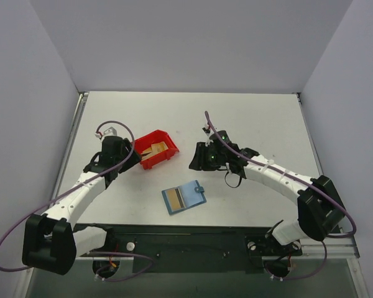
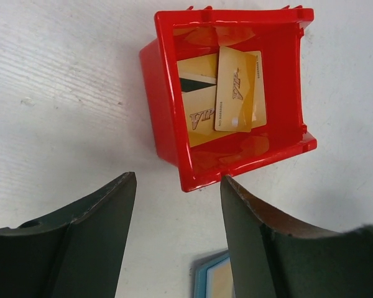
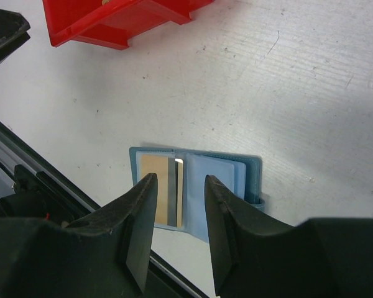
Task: Put the credit cards into the card holder
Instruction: Pick up the storage box at the center of the board, then pick up the credit card from the storage box, then place the storage box at the center of the board.
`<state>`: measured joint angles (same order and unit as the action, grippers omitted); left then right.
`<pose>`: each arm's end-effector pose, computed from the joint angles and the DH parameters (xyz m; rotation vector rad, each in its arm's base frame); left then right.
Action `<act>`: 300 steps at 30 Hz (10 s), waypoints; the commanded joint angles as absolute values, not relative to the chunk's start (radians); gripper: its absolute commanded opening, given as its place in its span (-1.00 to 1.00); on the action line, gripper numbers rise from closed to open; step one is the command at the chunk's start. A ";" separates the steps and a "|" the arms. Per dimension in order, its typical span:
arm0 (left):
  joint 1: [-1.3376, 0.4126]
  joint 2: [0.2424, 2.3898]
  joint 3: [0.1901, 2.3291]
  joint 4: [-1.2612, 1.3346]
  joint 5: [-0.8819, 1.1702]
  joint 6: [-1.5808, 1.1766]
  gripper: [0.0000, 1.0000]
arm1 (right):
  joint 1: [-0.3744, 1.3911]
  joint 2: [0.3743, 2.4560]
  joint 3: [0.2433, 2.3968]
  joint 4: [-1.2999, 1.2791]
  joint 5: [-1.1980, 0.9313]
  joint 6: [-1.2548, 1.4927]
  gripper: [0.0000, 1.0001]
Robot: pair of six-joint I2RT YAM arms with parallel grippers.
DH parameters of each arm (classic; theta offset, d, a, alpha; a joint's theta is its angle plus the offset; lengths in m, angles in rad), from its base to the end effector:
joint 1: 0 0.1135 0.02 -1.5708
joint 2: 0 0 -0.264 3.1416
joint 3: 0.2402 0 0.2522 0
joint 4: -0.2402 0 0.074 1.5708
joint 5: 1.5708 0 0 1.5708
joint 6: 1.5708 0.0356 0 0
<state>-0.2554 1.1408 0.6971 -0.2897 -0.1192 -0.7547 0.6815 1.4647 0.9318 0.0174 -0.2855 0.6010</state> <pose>0.2315 -0.0561 0.2293 -0.6348 2.2398 -0.3796 0.2481 0.2142 0.2499 -0.2778 2.2320 1.0395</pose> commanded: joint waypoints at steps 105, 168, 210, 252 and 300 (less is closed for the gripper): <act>-0.667 0.769 0.150 0.549 -0.254 -0.681 -1.00 | 0.696 1.135 0.951 -0.149 -0.341 0.437 -0.35; -1.017 0.931 0.428 0.101 -0.865 -0.871 -1.00 | 1.057 1.839 1.152 0.115 0.517 0.577 -0.10; -1.017 0.928 0.416 0.098 -0.870 -0.861 -1.00 | 1.060 1.752 1.112 -0.038 0.752 0.555 -0.21; -1.014 0.962 0.429 0.089 -0.867 -0.871 -1.00 | 1.025 1.658 1.017 0.112 0.468 0.523 -1.00; -0.060 1.488 0.847 0.092 -0.126 -0.825 -0.50 | 0.715 1.008 0.802 -0.032 0.158 0.543 -1.00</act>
<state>-0.0753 1.4895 0.7937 0.0181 -0.1631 -0.8093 0.7254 1.0325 0.8124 -0.0189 0.1631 0.5385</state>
